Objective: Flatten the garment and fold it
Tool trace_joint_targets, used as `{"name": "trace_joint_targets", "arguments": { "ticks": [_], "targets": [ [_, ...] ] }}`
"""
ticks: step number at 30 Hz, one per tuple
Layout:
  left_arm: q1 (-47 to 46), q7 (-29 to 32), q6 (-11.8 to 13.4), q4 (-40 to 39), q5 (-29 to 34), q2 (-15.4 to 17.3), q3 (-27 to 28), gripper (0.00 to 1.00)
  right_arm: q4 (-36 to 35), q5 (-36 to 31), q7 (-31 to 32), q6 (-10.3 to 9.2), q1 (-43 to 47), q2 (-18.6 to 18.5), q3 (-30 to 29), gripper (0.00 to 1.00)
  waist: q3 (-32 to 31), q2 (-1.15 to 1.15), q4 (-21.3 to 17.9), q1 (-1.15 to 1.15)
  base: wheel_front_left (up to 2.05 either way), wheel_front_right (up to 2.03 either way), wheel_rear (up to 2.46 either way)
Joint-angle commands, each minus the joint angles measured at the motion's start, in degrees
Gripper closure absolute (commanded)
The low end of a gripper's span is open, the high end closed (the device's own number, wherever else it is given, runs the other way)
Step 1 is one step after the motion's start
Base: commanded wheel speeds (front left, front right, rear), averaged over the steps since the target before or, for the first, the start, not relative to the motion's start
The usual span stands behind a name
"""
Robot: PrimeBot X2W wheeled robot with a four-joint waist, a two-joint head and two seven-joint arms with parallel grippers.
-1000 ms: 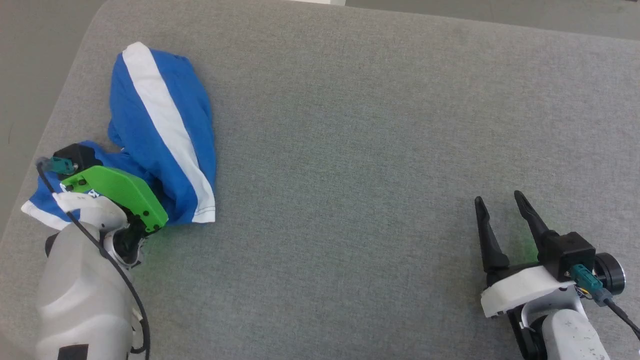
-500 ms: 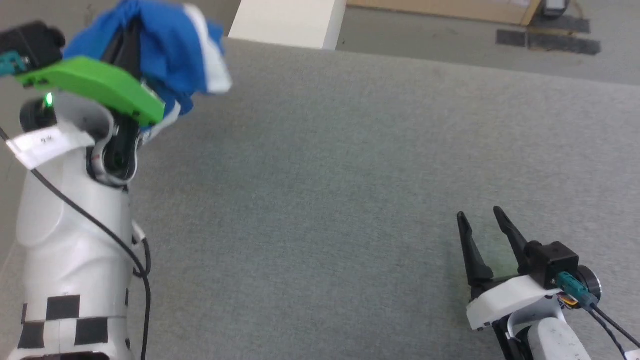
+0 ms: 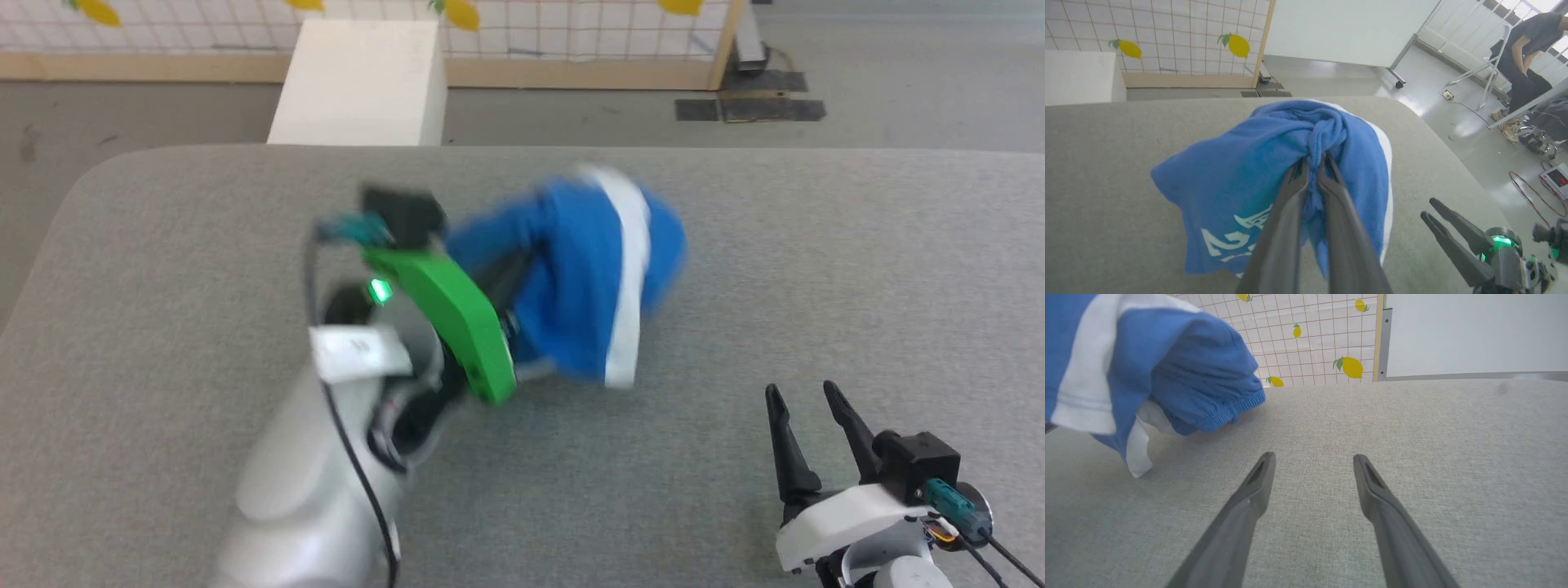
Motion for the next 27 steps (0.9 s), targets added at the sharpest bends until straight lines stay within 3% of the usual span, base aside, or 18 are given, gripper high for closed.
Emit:
{"name": "trace_joint_targets", "arguments": {
  "ticks": [1,8,9,10,11,19,24,27],
  "targets": [
    [2.64,1.36,-0.39,1.02,-0.62,-0.39,-1.48,1.00,-0.21,0.41,-0.32,-0.09,0.75,-0.01,-0.06,0.00,-1.49,0.00,-2.33,0.00,0.00,0.00,0.00],
    [10.79,9.62,0.55,8.76,-0.20,-0.89,-9.53,1.00,-0.62,0.81,-0.33,-0.09,1.16,-0.01,-0.24,0.00,-1.01,0.00,-2.94,0.00,0.00,0.00,0.00],
    [11.27,10.28,0.99,9.50,-0.23,-0.95,-9.86,0.85,-0.63,0.87,-0.33,-0.09,1.16,-0.01,-0.23,0.00,-0.97,0.00,-2.91,0.00,0.00,0.00,0.00],
    [11.83,11.13,1.53,10.28,-0.80,-1.14,-9.89,0.09,-0.63,0.95,-0.33,-0.09,1.16,-0.01,-0.23,0.00,-0.95,0.00,-2.83,0.00,0.00,0.00,0.00],
    [12.17,11.61,1.73,10.56,-1.64,-1.37,-9.64,0.00,-0.62,1.02,-0.33,-0.09,1.15,-0.01,-0.23,0.00,-0.95,0.00,-2.74,0.00,0.00,0.00,0.00],
    [11.83,9.41,3.84,3.70,-10.93,-2.26,-0.42,0.00,-0.20,1.57,-0.33,-0.09,1.10,-0.01,-0.70,0.00,-1.96,0.00,-1.09,0.00,0.00,0.00,0.00],
    [12.53,1.53,5.75,-1.18,-12.75,-0.98,7.75,0.00,0.21,2.18,-0.33,-0.09,0.50,-0.01,-0.65,0.00,-2.59,0.00,-0.23,0.00,0.00,0.00,0.00],
    [14.22,-7.22,6.59,-2.07,-8.38,1.34,11.04,0.00,0.67,2.60,-0.33,-0.09,-0.38,-0.01,-0.65,0.00,-2.66,0.00,0.11,0.00,0.00,0.00,0.00]
  ]
}}
